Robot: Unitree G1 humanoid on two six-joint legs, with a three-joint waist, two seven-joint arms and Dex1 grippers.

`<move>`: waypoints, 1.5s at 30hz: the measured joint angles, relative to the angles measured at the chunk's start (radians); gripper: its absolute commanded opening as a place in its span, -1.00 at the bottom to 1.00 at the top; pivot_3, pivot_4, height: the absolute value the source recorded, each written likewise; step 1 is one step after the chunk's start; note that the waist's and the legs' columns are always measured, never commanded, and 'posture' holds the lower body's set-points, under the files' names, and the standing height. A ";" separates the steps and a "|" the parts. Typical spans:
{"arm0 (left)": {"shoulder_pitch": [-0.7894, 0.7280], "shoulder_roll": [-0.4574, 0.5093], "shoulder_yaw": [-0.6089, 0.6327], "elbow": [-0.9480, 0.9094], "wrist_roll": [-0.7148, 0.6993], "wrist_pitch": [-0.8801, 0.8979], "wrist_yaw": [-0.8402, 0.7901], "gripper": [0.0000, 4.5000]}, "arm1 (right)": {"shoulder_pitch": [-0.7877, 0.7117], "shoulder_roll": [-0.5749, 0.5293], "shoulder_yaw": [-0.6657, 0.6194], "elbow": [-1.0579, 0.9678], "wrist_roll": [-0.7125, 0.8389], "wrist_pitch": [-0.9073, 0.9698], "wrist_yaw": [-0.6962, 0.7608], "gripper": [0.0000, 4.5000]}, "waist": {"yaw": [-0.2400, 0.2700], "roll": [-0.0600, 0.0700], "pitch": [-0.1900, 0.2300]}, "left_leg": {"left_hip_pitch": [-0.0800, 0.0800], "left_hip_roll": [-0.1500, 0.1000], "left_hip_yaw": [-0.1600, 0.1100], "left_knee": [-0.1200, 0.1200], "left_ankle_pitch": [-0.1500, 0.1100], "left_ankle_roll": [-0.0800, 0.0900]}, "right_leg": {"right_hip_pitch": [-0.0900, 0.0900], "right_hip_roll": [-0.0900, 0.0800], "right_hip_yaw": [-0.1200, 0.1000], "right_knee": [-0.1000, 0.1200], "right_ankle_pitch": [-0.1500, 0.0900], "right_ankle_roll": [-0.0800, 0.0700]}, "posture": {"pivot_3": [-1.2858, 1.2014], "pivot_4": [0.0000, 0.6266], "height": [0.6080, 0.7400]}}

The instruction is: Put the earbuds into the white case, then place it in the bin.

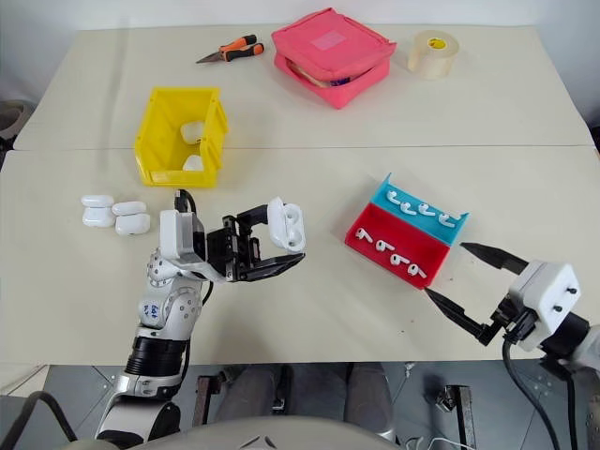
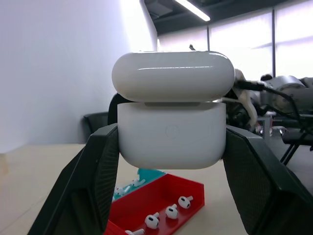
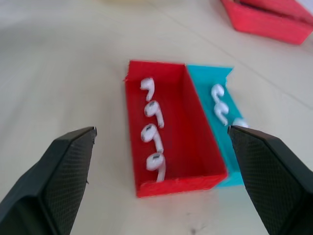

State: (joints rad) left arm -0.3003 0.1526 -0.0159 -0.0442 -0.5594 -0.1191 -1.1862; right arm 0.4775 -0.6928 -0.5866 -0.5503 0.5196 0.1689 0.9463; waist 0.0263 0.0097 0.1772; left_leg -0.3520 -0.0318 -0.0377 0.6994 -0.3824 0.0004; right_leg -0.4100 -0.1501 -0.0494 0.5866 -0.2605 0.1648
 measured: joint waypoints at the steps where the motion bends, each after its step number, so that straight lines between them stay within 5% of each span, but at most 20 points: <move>1: -0.005 -0.002 0.000 0.008 -0.004 0.001 0.003 0.24 | 0.007 -0.001 -0.011 0.002 0.000 0.013 -0.004 1.00 | 0.000 0.000 0.000 | 0.000 0.000 0.000 0.000 0.000 0.000 | 0.000 0.000 0.000 0.000 0.000 0.000 | 0.03 -0.52 1.00; 10: -0.009 -0.035 -0.043 0.023 -0.027 0.022 -0.015 0.24 | -0.037 -0.173 -0.015 -0.081 0.088 0.360 -0.084 1.00 | 0.000 0.000 0.000 | 0.000 0.000 -0.001 0.000 0.000 0.000 | 0.001 0.000 0.000 -0.001 0.000 0.000 | 0.03 -0.52 1.00; 15: -0.013 -0.062 -0.073 0.053 -0.042 0.020 -0.067 0.24 | -0.221 -0.425 0.061 -0.152 0.210 0.747 -0.189 1.00 | 0.000 0.000 0.000 | -0.001 0.001 -0.002 0.001 0.000 0.001 | 0.000 0.000 -0.001 -0.002 0.000 -0.001 | 0.03 -0.52 1.00; 23: -0.009 -0.075 -0.109 0.056 -0.059 0.020 -0.123 0.24 | -0.543 -0.517 0.377 -0.133 0.245 0.978 -0.267 1.00 | 0.004 0.000 0.000 | -0.004 -0.001 -0.006 0.001 0.000 0.001 | 0.000 -0.001 -0.003 -0.004 0.000 -0.001 | 0.03 -0.52 1.00; 32: -0.002 -0.081 -0.123 0.056 -0.058 0.007 -0.114 0.24 | -0.734 -0.530 0.621 -0.070 0.139 1.038 -0.283 1.00 | 0.000 0.000 0.000 | -0.004 -0.001 -0.005 0.001 0.000 0.001 | -0.001 -0.001 -0.003 -0.003 0.000 -0.001 | 0.03 -0.52 1.00; 35: 0.001 -0.084 -0.123 0.055 -0.058 0.003 -0.113 0.24 | -0.776 -0.528 0.681 -0.061 0.102 1.041 -0.284 0.72 | 0.000 0.000 0.000 | -0.004 -0.001 -0.005 0.001 0.000 0.001 | -0.001 -0.001 -0.003 -0.004 0.000 -0.001 | 0.03 -0.52 1.00; 40: 0.004 -0.079 -0.123 0.055 -0.059 -0.003 -0.123 0.24 | -0.820 -0.512 0.754 -0.027 0.036 1.032 -0.283 -0.04 | 0.000 0.000 0.000 | -0.004 -0.001 -0.005 0.001 0.000 0.001 | -0.001 -0.001 -0.003 -0.003 0.000 -0.001 | 0.03 -0.52 1.00; 45: 0.004 -0.076 -0.123 0.056 -0.059 -0.003 -0.127 0.24 | -0.842 -0.511 0.788 -0.027 0.003 1.026 -0.266 -0.04 | 0.000 0.000 0.000 | -0.004 -0.001 -0.005 0.001 0.000 0.001 | -0.001 -0.001 -0.003 -0.003 0.000 -0.001 | 0.03 -0.52 1.00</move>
State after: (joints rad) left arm -0.2958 0.0769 -0.1385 0.0114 -0.6180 -0.1222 -1.3133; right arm -0.3646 -1.2038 0.2012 -0.5769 0.5229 1.1954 0.6805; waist 0.0260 0.0095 0.1773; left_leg -0.3558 -0.0327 -0.0426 0.7001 -0.3828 0.0014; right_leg -0.4110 -0.1507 -0.0524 0.5832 -0.2606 0.1642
